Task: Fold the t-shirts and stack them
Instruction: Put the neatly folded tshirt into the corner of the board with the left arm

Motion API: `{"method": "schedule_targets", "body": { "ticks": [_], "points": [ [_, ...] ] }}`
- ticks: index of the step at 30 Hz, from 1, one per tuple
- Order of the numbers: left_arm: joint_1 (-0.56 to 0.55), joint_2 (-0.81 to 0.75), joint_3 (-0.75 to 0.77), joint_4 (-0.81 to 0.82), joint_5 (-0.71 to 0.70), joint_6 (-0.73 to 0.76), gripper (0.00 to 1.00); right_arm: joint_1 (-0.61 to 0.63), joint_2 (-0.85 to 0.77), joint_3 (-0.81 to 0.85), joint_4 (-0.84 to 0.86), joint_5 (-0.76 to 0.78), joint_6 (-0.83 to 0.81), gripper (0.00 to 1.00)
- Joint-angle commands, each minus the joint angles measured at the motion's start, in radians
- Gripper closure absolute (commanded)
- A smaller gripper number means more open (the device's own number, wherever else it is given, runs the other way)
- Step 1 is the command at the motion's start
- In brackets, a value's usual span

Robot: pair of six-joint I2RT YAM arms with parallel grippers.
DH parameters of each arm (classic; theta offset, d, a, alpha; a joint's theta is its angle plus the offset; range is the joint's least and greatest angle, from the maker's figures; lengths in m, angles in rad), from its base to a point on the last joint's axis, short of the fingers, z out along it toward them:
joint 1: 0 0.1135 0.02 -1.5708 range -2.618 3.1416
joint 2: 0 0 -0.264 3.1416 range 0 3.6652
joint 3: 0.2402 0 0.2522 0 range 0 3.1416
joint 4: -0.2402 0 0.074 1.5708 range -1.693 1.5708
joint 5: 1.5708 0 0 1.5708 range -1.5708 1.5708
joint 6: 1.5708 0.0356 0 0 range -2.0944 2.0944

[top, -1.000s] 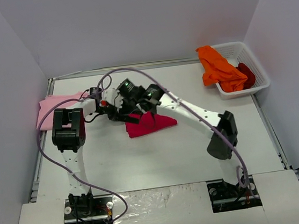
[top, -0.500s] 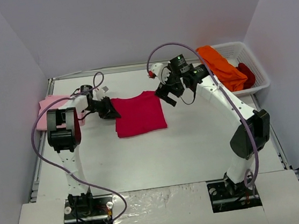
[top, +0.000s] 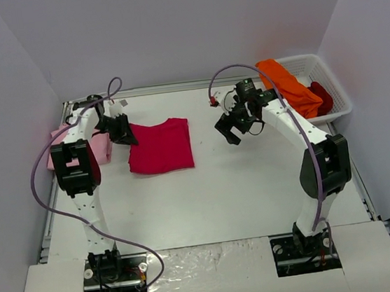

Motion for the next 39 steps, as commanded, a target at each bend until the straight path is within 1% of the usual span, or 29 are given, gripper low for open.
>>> {"method": "schedule_targets", "body": {
  "ticks": [1, 4, 5, 7, 8, 10, 14, 20, 25, 29, 39],
  "points": [
    [0.020, -0.002, 0.093, -0.154, -0.069, 0.085, 0.98, -0.011, 0.038, -0.037, -0.001, -0.042, 0.006, 0.00],
    [0.029, 0.007, 0.145, -0.211, -0.115, 0.114, 0.98, -0.014, 0.056, -0.054, 0.001, -0.068, 0.003, 0.00],
    [0.033, 0.014, 0.193, -0.254, -0.132, 0.122, 0.98, -0.014, 0.062, -0.057, -0.001, -0.070, 0.003, 0.00],
    [0.039, 0.028, 0.234, -0.303, -0.153, 0.138, 0.98, -0.016, 0.075, -0.072, -0.001, -0.082, -0.002, 0.00],
    [0.041, 0.039, 0.288, -0.328, -0.162, 0.149, 0.98, -0.016, 0.087, -0.077, -0.002, -0.082, -0.004, 0.00],
    [0.041, 0.048, 0.333, -0.370, -0.193, 0.172, 0.98, -0.016, 0.101, -0.088, -0.002, -0.082, -0.007, 0.00],
    [0.041, 0.082, 0.464, -0.429, -0.280, 0.197, 0.98, -0.017, 0.138, -0.101, -0.002, -0.082, -0.013, 0.00],
    [0.043, 0.122, 0.613, -0.501, -0.357, 0.229, 0.98, -0.019, 0.179, -0.118, -0.002, -0.073, -0.022, 0.00],
    [0.049, 0.136, 0.672, -0.529, -0.363, 0.260, 0.98, -0.019, 0.211, -0.124, -0.002, -0.054, -0.028, 0.00],
    [0.052, 0.139, 0.698, -0.541, -0.405, 0.283, 0.98, -0.019, 0.228, -0.128, -0.002, -0.045, -0.031, 0.00],
    [0.069, 0.070, 0.722, -0.556, -0.429, 0.339, 0.98, -0.019, 0.247, -0.137, -0.002, -0.042, -0.037, 0.00]
  ]
}}
